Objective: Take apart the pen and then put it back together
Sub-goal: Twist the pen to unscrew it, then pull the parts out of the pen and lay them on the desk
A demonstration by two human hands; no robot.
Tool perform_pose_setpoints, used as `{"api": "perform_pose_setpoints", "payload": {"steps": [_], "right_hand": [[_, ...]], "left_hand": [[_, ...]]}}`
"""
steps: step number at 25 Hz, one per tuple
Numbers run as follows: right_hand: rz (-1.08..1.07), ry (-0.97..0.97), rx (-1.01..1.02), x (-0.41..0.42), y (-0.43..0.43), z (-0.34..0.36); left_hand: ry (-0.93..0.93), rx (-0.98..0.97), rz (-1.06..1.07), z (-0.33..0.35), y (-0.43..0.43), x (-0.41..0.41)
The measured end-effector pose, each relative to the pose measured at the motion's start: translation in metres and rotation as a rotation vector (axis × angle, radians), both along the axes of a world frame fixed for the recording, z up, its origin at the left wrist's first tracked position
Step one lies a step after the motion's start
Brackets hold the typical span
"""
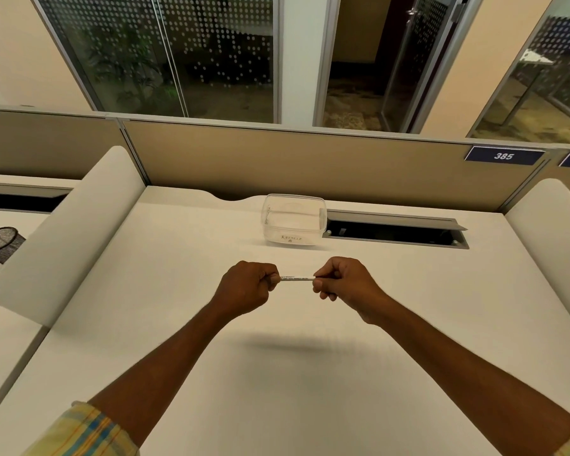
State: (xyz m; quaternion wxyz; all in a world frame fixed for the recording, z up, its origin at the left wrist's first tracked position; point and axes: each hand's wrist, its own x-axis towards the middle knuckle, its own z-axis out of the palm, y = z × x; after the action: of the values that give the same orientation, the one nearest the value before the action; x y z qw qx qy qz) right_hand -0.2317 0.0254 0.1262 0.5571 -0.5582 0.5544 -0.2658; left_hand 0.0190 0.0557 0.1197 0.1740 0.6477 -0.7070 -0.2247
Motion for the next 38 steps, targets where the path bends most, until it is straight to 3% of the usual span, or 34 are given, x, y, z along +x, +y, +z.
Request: {"api": "perform_pose_setpoints", "payload": {"steps": [3,9,15,20,22,29,38], "right_hand": [[0.093,-0.018,0.019,-0.001,-0.004,0.002],[0.242,-0.034,0.411,-0.001,-0.01,0.018],[0.163,0.151,0.138,0.006,-0.007,0.008],[0.189,0.34,-0.426,0.004,-0.004,-0.02],[0.178,0.361,-0.54,-0.004,-0.011,-0.025],[0.188,0.279,-0.28,-0.025,-0.036,-0.028],[0.077,0.32,-0.23,-0.043,-0.08,-0.069]], "left_hand": [[-0.021,-0.016,-0.008,-0.002,-0.001,0.004],[-0.073,-0.095,-0.036,0.001,-0.006,0.001],[-0.056,-0.018,-0.054,-0.002,-0.01,0.004],[0.09,0.083,-0.085,-0.012,-0.017,0.011],[0.089,0.093,-0.074,-0.015,-0.019,0.02],[0.165,0.056,-0.01,-0.031,-0.019,0.028],[0.228,0.112,0.023,-0.052,-0.033,0.014]]}}
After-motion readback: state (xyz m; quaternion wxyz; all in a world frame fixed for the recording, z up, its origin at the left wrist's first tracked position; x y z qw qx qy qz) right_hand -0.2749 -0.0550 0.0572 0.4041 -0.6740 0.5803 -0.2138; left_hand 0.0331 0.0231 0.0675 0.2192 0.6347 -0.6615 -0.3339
